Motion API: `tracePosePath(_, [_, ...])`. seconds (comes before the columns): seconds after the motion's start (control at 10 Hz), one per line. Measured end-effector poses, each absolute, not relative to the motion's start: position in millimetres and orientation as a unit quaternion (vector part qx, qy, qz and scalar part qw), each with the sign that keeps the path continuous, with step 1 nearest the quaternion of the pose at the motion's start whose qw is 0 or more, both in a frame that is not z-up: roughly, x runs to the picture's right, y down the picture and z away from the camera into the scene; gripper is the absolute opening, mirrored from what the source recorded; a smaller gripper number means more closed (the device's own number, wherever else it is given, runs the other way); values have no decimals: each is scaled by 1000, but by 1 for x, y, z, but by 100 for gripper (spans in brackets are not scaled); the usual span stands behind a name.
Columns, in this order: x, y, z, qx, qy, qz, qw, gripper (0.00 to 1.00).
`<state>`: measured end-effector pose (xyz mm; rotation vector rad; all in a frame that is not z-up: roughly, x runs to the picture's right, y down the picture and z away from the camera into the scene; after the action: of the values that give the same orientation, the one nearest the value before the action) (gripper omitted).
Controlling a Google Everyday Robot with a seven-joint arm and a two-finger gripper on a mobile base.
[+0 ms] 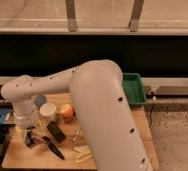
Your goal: Place brush in paper cup
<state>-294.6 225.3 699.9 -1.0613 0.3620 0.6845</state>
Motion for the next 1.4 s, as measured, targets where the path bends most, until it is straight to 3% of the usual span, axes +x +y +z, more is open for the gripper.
tracePosePath(0.9, [-285,243,752,-518,170,310,779,65])
tracePosePath(1.4, [-284,244,754,-525,166,307,776,65])
